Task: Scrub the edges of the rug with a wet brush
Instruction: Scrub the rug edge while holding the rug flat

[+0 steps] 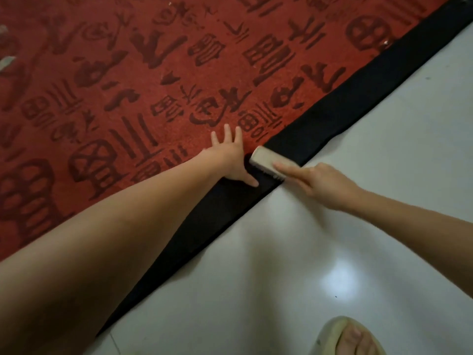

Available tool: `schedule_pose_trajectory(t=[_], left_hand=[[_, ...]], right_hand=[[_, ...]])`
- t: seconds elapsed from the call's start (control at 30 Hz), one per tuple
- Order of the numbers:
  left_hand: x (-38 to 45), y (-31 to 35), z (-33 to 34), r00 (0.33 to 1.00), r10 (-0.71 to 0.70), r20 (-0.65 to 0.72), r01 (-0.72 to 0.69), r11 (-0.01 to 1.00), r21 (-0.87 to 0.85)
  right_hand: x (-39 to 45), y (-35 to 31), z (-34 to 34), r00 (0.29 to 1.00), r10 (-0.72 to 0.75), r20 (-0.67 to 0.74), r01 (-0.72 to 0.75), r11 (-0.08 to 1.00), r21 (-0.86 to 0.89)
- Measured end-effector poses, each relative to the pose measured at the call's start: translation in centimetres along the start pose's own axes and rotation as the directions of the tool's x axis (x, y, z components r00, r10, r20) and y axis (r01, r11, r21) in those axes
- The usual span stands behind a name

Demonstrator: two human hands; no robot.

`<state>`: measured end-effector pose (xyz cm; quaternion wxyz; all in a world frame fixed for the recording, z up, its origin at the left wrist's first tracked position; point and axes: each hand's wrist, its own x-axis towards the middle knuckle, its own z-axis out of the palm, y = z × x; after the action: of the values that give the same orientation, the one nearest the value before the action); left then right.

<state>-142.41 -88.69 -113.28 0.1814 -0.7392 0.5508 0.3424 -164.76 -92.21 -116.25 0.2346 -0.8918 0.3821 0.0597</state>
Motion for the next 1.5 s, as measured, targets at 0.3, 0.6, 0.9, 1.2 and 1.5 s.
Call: schedule_pose_trajectory(t=[0.3, 0.6, 0.9, 1.2, 1.5], left_hand=[[5.0, 5.6, -3.6, 0.989, 0.113, -0.092, -0.114, 0.993, -0.004], [6.0, 5.8, -2.1, 0.998, 0.054, 0.024, -0.056, 0.997, 0.053], [6.6, 8.5, -2.9, 0.993, -0.084, 0.08, 0.063, 0.97, 0.236], [5.9, 7.9, -2.8, 0.997, -0.033, 0.073, 0.018, 0.98, 0.197], [8.8, 13.3, -6.0, 0.999, 0.049, -0.006, -0.048, 0.989, 0.14]], right_hand=[[1.3, 2.4, 0.5, 0.975, 0.165, -0.15, -0.148, 0.982, 0.115], [4.8, 8.6, -2.6, 0.757, 0.555, -0.345, -0.441, 0.824, 0.357], [5.6, 12.7, -6.6, 0.743, 0.587, -0.321, -0.557, 0.808, 0.19], [2.3, 11.4, -4.0, 0.881, 0.41, -0.234, -0.379, 0.91, 0.167], [5.5, 8.5, -5.1, 0.921, 0.33, -0.208, -0.27, 0.924, 0.271]])
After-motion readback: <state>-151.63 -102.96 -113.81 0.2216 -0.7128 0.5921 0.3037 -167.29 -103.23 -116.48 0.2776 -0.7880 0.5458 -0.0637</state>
